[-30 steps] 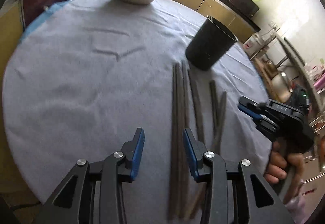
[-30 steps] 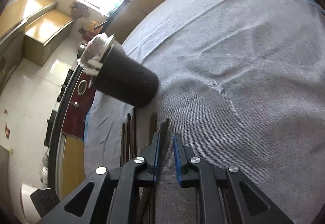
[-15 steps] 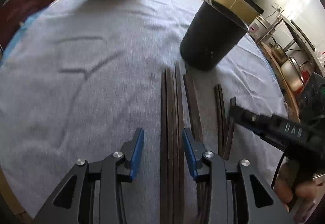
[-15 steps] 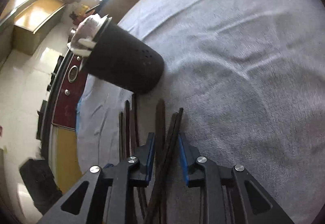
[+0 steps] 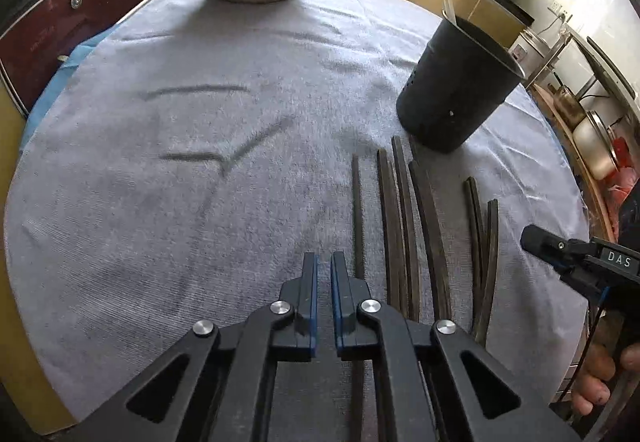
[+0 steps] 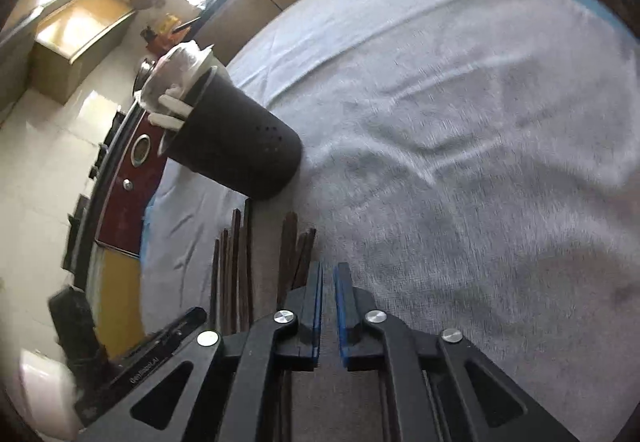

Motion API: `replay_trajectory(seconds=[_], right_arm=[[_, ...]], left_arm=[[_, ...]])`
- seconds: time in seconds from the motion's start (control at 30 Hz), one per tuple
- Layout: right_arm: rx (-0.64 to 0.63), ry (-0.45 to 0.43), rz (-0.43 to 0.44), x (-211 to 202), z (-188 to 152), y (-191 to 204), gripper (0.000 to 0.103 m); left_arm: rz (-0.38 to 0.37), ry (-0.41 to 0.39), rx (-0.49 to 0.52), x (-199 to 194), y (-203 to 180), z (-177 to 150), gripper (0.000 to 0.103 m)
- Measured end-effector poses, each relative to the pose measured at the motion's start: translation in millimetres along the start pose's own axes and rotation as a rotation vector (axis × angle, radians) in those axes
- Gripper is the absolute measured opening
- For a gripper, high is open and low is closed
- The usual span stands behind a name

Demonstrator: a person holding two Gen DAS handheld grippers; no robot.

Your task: Organize utensils

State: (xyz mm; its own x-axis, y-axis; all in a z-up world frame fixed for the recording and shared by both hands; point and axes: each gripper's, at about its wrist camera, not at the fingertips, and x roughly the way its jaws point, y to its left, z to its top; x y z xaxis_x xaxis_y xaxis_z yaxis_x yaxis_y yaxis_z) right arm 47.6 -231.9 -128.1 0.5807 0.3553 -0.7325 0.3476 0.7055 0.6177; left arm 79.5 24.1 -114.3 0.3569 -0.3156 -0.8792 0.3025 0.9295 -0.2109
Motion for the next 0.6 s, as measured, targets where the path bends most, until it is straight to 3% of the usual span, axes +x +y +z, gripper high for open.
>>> replay_trajectory(seconds=[0.03, 0.1, 0.13, 0.27, 0.43, 0.53, 0.6], right_arm=[[0.020, 0.019, 0.014, 2, 1, -2, 0.013], [0.033, 0.037, 0.032, 6, 0, 0, 0.033], [0.028, 0.032, 0.030, 7, 1, 3, 0.034], [0.005, 0.029, 0.010, 17, 4, 16, 0.034], [-0.023, 0.060, -0.018, 36, 7, 33, 0.033], [-0.101, 0.083, -0.078, 47, 2, 50, 0.015], [-0.129, 0.065, -0.094, 47, -1, 54, 0.013]], left_arm=[[-0.015, -0.003, 0.000, -2, 0, 3, 0.007], [-0.023, -0.002, 0.008, -4, -1, 8, 0.007], [-0.014, 0.001, 0.020, -3, -3, 12, 0.007], [-0.005, 0.047, 0.043, 11, -13, 23, 0.008], [-0.003, 0.037, 0.032, 15, -12, 33, 0.008], [-0.010, 0.023, 0.039, 13, -10, 34, 0.008], [0.008, 0.014, 0.043, 11, -8, 33, 0.005]])
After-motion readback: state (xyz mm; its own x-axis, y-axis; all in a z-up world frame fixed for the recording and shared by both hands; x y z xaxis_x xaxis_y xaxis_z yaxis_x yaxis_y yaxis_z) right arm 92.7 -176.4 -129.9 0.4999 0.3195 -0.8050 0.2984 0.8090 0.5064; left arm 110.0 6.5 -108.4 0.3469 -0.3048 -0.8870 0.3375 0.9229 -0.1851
